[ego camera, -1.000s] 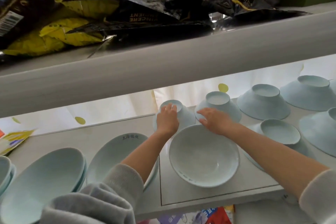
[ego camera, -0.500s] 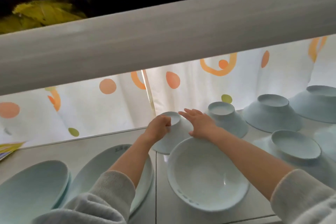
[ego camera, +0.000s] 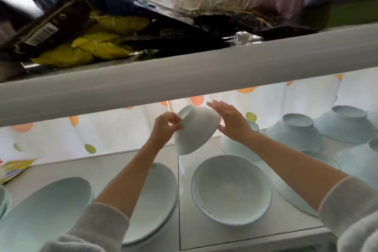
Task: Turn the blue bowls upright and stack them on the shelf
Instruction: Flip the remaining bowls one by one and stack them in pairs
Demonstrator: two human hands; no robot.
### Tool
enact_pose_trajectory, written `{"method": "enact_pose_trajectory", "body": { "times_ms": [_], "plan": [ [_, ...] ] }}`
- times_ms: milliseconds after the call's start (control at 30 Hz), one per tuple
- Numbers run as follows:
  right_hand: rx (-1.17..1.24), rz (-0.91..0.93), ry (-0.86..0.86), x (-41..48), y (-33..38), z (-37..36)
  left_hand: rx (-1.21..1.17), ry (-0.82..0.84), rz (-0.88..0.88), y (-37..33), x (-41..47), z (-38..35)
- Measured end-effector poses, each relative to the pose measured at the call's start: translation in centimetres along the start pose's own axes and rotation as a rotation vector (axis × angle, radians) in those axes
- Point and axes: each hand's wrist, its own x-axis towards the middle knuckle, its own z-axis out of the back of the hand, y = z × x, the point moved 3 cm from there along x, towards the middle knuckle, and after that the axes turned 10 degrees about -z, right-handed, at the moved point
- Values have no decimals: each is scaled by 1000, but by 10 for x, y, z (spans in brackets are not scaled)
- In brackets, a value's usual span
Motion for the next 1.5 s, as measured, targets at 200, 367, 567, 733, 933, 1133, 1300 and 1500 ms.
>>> {"method": "enact_pose_trajectory", "body": {
  "times_ms": [200, 367, 567, 733, 933, 1133, 1300, 1500],
  "plan": [
    [938, -602, 155, -13, 0, 17, -579, 24, 227, -39, -31, 14],
    [1012, -731, -6, -29, -5, 30, -817, 101, 324, -67, -54, -1],
    [341, -682, -46, -27, -12, 59, -1120, 154, 552, -81, -65, -18],
    [45, -694, 100, -46, -11, 54, -1183, 107, 722, -83, -79, -20],
    [-134, -729, 307, -75, -14, 32, -480, -18, 813, -58, -101, -23],
    [-139, -695, 334, -87, -25, 23, -76, 128, 488, -47, -97, -34],
    [-199, -667, 341, -103, -37, 18, 162, 293, 402, -47, -94, -44],
    [-259, -665, 328, -115, -49, 13, 265, 384, 370, -44, -94, -57]
  ]
}}
